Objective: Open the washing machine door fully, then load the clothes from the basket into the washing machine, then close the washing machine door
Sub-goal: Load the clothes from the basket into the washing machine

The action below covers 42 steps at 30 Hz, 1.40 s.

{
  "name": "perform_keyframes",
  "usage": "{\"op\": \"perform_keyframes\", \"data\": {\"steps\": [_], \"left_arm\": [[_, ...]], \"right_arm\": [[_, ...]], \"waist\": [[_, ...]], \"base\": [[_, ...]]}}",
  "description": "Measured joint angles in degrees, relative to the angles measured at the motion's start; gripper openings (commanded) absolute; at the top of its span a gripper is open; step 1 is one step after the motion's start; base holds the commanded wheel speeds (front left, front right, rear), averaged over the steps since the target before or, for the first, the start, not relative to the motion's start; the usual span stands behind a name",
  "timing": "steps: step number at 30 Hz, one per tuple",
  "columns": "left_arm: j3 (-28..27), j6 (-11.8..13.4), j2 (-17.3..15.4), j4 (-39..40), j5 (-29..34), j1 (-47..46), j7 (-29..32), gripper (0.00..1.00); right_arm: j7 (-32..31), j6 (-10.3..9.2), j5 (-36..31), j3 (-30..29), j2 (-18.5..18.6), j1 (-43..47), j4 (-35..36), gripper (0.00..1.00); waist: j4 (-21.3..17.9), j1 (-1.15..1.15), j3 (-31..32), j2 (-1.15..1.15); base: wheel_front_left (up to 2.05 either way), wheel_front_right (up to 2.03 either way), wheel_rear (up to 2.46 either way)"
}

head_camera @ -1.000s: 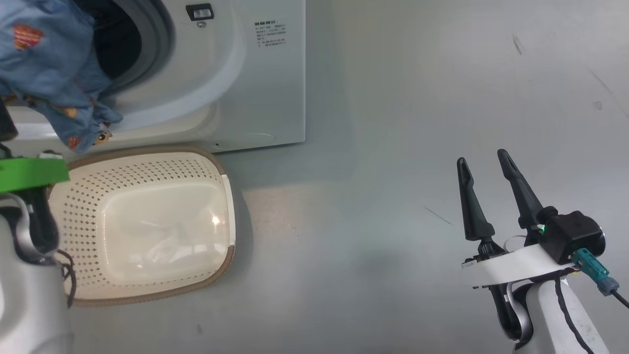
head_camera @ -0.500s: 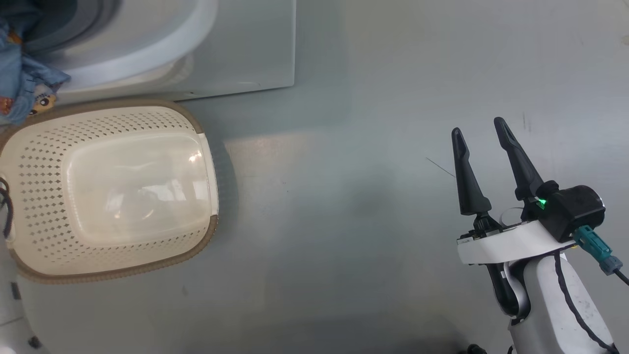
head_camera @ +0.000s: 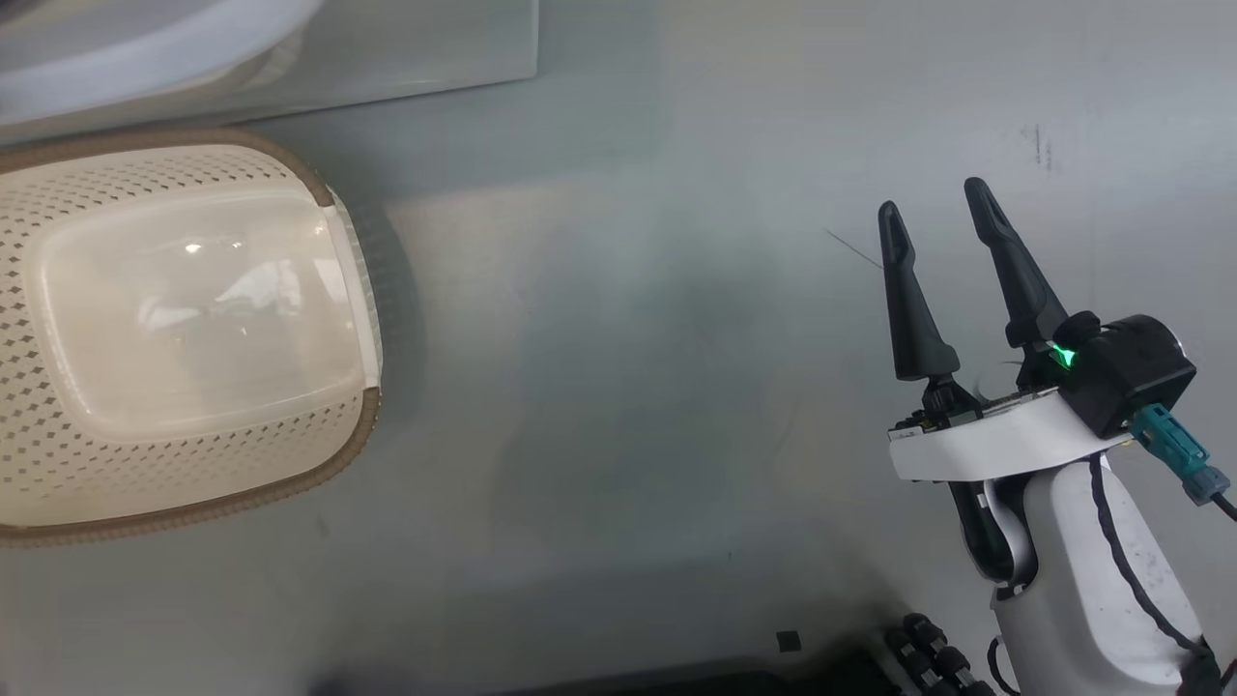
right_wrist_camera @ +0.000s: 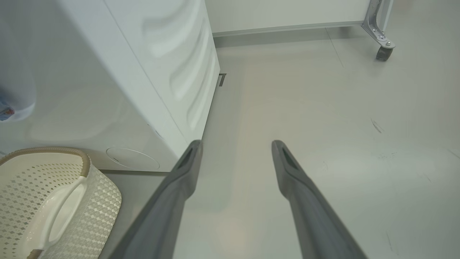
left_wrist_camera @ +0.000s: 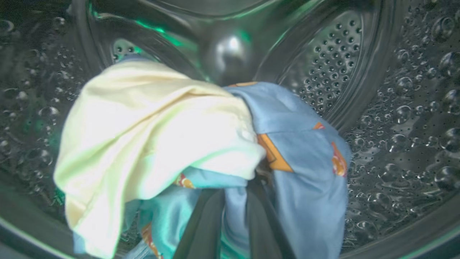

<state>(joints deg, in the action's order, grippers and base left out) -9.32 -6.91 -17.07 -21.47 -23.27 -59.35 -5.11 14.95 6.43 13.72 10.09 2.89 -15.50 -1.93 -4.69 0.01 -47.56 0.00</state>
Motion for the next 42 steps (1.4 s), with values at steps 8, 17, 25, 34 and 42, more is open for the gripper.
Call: {"op": "perform_keyframes", "data": {"steps": [8,17,25,34,42], "left_arm": [[2.5,-0.3,-4.3,0.0,-3.9,-6.8,5.6,0.0],[5.8,-0.3,-9.3,1.8,-8.5,-13.1,9.1,0.0],[8.5,-0.3,-13.2,5.6,-8.9,-18.6,1.9,0.0],[11.9,-0.3,-17.1,9.2,-6.8,-24.0,-6.9,0.0],[13.2,-0.3,-17.6,2.7,-8.0,-22.8,-7.8,0.0]], "right_arm": [[0.0,0.05,1.1,1.6,0.0,-1.9,0.0,1.0],[0.0,-0.01,3.5,3.1,0.0,-4.1,-0.1,1.0],[0.0,-0.02,4.6,4.3,0.0,-5.7,-0.5,1.0],[0.0,-0.09,5.4,4.7,0.0,-6.4,-1.3,1.0],[0.0,-0.12,5.4,5.1,0.0,-7.2,-1.8,1.0]], "waist": [[-1.1,0.0,-4.0,0.0],[-2.5,0.0,-8.4,0.0],[-3.6,0.0,-10.7,0.0],[-4.2,-0.01,-11.1,0.0],[-4.0,-0.01,-10.9,0.0]], "base": [[0.0,0.0,0.0],[0.0,0.0,0.0],[0.0,0.0,0.0],[0.0,0.0,0.0],[0.0,0.0,0.0]]}}
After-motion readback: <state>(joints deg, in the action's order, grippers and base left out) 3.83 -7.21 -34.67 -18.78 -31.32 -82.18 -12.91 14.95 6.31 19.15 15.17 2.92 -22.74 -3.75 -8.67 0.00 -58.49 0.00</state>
